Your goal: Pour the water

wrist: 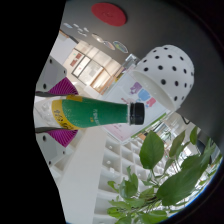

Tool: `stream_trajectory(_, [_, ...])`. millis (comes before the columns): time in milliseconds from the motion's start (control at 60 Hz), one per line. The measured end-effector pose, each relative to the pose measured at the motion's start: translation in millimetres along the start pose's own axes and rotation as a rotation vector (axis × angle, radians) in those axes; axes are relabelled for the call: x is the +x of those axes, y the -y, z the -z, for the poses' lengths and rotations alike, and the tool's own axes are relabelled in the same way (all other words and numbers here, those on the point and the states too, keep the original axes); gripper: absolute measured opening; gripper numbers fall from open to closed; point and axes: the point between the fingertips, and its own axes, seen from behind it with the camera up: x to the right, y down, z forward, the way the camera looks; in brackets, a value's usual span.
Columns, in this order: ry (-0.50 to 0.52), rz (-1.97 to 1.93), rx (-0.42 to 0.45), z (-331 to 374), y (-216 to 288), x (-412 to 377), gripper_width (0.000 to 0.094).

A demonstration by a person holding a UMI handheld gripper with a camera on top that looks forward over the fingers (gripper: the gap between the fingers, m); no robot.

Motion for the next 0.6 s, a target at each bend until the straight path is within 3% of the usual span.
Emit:
stream_trajectory(67, [0.005, -0.035, 0.010, 1, 3, -4, 0.0408])
stream_trajectory(167, [-0.002, -0.202, -0.049, -2, -27, 9, 0.0408])
stream_trajectory(367, [0.050, -1.097, -0.168, 8, -99, 36, 0.0410])
stream_trajectory(500, [0.186, -1.820, -0.146, 18, -89, 35, 0.0409])
stream_trajectory(600, [0.313, -2.079, -0.228, 23, -76, -10, 0.0408])
